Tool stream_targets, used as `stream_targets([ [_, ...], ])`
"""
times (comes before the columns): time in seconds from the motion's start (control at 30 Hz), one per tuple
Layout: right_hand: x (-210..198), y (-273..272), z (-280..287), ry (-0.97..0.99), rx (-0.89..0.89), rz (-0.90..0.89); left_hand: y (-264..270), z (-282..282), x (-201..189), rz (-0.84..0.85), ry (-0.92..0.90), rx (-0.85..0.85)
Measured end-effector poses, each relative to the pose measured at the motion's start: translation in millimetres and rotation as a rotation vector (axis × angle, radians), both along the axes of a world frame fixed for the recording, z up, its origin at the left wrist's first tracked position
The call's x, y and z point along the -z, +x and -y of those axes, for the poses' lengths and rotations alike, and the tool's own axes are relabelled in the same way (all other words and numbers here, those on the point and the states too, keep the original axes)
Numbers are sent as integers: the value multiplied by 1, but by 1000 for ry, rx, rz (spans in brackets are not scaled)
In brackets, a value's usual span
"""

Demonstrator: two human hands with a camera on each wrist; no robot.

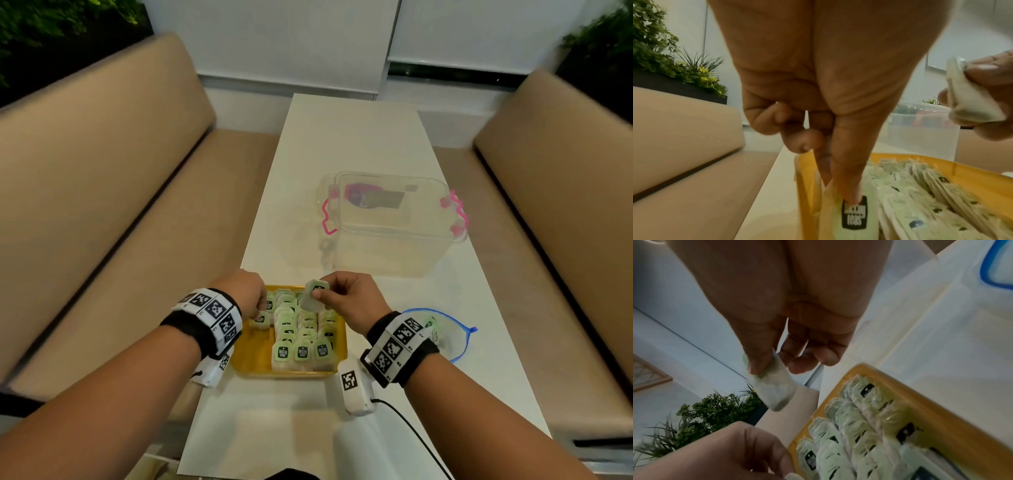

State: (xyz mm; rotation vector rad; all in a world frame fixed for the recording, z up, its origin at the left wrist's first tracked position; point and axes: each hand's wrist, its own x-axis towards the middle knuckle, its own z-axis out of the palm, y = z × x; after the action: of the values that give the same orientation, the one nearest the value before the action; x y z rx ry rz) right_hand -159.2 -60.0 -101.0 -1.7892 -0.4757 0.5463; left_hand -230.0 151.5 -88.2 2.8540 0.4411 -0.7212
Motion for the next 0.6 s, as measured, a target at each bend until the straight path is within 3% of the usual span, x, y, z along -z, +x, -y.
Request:
stream_targets([
  [0.33, 4, -7, -10, 31, 11, -85, 2, -4, 8, 79, -55, 7],
  [0.5, 2, -9, -16, -18, -20, -33, -10, 3, -15, 370, -412, 7],
  [0.6, 1, -10, -20, -39, -15, 7, -15, 10, -21, 450, -461, 18],
])
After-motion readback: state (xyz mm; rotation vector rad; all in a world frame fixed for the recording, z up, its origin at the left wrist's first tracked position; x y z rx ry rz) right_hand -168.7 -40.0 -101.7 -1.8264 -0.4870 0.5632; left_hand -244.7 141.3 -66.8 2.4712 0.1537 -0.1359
